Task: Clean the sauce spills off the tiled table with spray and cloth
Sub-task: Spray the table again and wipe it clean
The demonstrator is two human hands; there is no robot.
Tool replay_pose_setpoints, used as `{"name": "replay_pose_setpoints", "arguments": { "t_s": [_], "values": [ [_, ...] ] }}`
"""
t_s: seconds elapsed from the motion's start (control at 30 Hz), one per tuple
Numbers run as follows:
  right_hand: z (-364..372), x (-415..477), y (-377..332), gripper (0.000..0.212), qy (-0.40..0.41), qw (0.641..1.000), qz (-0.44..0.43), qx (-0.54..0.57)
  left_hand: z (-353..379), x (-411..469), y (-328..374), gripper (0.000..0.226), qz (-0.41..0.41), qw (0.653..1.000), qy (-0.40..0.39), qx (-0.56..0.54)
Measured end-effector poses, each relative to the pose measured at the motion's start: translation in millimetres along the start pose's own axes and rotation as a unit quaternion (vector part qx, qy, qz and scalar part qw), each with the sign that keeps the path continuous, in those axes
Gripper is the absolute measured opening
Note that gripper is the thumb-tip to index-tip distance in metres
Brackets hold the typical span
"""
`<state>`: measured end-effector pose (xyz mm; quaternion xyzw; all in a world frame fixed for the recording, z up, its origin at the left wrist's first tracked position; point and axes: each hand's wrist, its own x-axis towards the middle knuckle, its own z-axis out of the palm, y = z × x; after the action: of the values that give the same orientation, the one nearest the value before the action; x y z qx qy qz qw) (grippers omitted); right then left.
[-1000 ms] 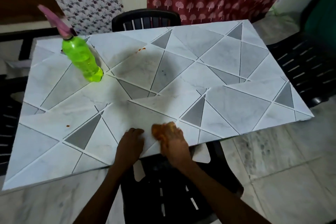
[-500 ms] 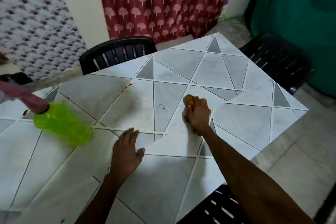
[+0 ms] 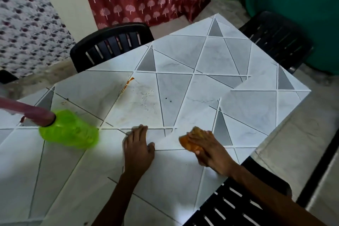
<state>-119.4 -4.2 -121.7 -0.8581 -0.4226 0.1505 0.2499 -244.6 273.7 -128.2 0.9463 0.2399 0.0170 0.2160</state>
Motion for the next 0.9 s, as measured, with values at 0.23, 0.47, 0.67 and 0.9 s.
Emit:
{"name": "replay_pose_setpoints", "arguments": {
  "t_s": [0.23, 0.47, 0.67, 0.9],
  "values": [
    [-2, 98, -24, 0.048, 0.094, 0.995, 0.039, -0.022, 5, 0, -2, 0.06, 0.028, 0.999, 0.007, 0.039],
    [10, 63, -28, 0.07, 0.036, 0.998, -0.031, -0.035, 6, 1, 1, 0.065, 0.025, 0.997, -0.022, 0.072],
    [8, -86, -5, 0.06, -0.008, 1.0, 0.021, 0.006, 0, -2, 10, 0.067, 0.001, 0.997, -0.039, 0.063],
    [-52, -73, 35, 0.007, 0.076, 0.981, 0.18, 0.001, -3, -15, 2, 0.077, 0.004, 0.993, -0.096, 0.067]
  ]
}}
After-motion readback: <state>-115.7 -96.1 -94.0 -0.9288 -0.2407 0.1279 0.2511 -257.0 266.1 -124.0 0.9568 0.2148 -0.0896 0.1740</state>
